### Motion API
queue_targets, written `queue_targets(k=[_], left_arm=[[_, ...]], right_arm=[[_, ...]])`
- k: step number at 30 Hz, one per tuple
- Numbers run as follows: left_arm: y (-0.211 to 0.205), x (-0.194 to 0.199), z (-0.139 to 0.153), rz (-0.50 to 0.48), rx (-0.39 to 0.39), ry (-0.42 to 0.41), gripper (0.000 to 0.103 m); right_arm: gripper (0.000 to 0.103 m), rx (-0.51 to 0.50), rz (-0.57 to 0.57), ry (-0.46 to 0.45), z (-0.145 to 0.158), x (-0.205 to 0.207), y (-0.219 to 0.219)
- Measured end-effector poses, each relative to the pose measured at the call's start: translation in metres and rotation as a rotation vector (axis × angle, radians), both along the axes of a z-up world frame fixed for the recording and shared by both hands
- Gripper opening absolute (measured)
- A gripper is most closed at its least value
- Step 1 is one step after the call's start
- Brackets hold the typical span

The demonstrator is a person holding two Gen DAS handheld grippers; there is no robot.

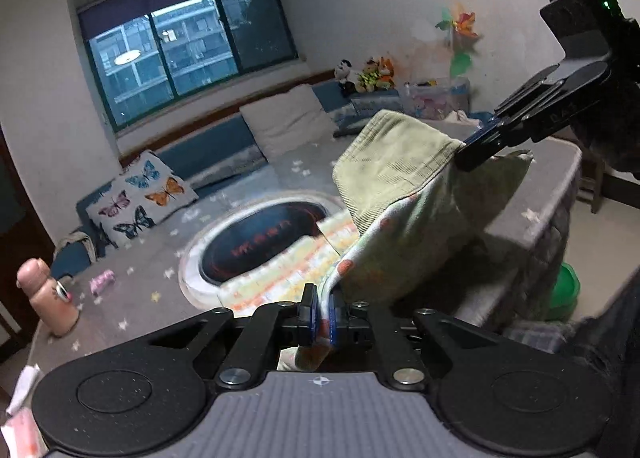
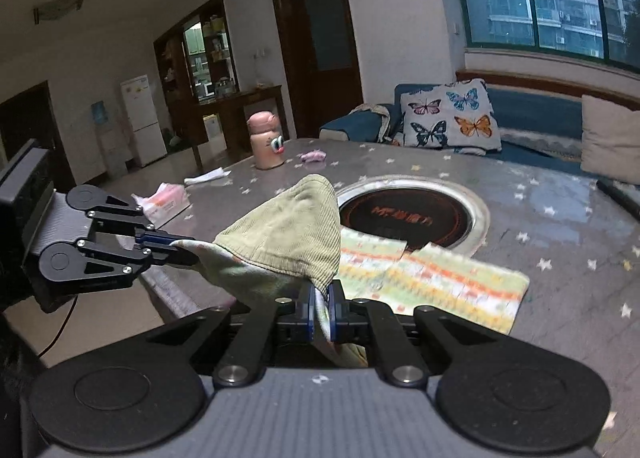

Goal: Fold clothes
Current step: 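Lift the hem with both grippers and fold it toward the collar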

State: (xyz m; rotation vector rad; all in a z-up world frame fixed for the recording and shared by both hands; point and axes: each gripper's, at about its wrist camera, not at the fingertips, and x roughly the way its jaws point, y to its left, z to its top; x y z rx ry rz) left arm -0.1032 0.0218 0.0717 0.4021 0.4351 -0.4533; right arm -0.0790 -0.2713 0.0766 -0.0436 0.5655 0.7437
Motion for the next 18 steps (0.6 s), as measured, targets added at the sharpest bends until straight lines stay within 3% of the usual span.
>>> queue_targets(k=[9,16,18], left_arm=[[0.001,0.109,-0.023,0.096,-0.019,0.097,0.007],[0.004,0.195,-0.05,0.184,-0.022,0.196,0.01],[0.006,0.2,-0.055,0.206,-0.022,0.2,0.014]], right_arm=[[0.006,-0.034,-0.046,-0.012,0.002,0.092,0.017],[0.006,-0.061,-0.102,0.07,-0.038,0.176,0.037],[0.013,-0.077,-0.121,0.104,-0.059,0.193,0.043]])
